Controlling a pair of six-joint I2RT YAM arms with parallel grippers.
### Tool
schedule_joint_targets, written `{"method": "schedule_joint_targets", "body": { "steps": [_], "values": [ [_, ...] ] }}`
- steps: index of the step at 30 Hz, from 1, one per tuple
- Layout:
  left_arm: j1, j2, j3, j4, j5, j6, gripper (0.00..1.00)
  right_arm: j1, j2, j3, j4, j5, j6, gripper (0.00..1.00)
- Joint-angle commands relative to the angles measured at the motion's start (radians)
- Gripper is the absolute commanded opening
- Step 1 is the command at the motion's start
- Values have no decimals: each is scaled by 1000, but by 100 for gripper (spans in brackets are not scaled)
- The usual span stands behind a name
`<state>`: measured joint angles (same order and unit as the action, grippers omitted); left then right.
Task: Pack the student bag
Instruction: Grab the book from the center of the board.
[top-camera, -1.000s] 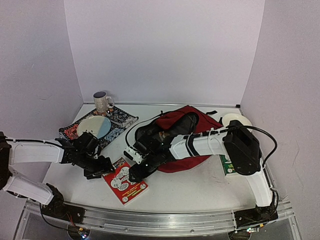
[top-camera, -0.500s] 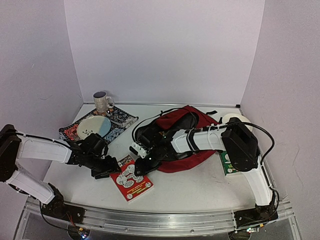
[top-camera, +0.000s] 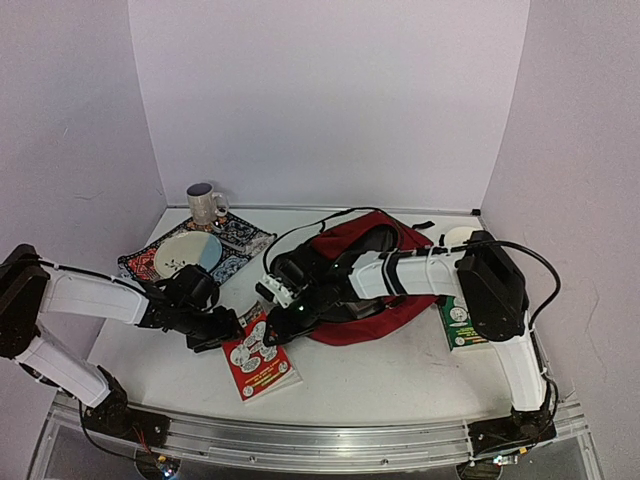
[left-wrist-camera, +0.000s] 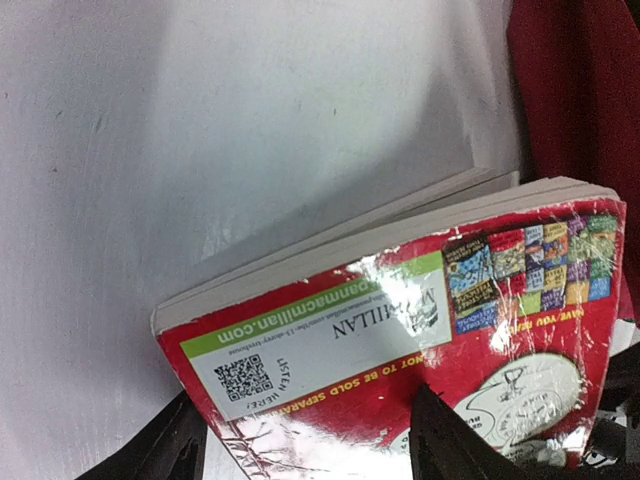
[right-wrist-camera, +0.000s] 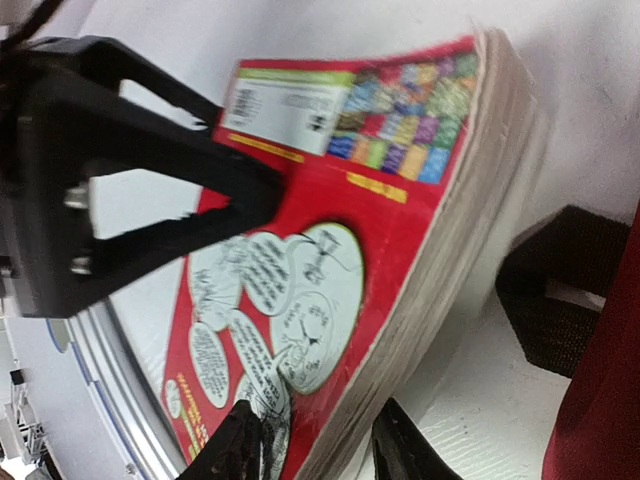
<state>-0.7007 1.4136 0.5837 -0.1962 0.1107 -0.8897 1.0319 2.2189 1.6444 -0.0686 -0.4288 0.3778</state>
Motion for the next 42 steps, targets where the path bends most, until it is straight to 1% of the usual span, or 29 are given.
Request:
{"method": "schedule_joint_targets", "body": {
  "steps": [1, 7, 12, 20, 23, 31, 33, 36, 40, 42],
  "values": [
    [-20, 10, 58, 121, 44, 9, 70, 23, -60, 7, 96, -65, 23, 36],
    [-20, -43, 37, 131, 10, -11, 70, 1, -43, 5, 96, -49, 84, 30],
    [-20, -93, 4, 130, -34, -35, 71, -11, -70, -19, 97, -40, 102, 23],
    [-20, -186, -13, 130, -100, -56, 73, -17, -111, -37, 135, -71, 121, 1],
    [-19, -241, -28, 131, -148, -68, 75, -26, -146, -61, 171, -73, 139, 0],
    [-19, -429, -70, 162, -238, -97, 86, -65, -292, -156, 307, -60, 218, 0],
    [-19, -464, -86, 187, -240, -98, 88, -76, -332, -180, 345, -43, 249, 0],
    [-19, -511, -112, 276, -225, -101, 92, -93, -388, -217, 393, -7, 296, 0],
    [-19, -562, -143, 358, -214, -109, 99, -110, -457, -266, 470, 44, 356, 0],
    [-19, -577, -145, 380, -209, -106, 99, -114, -490, -294, 512, 71, 395, 0]
  ]
}}
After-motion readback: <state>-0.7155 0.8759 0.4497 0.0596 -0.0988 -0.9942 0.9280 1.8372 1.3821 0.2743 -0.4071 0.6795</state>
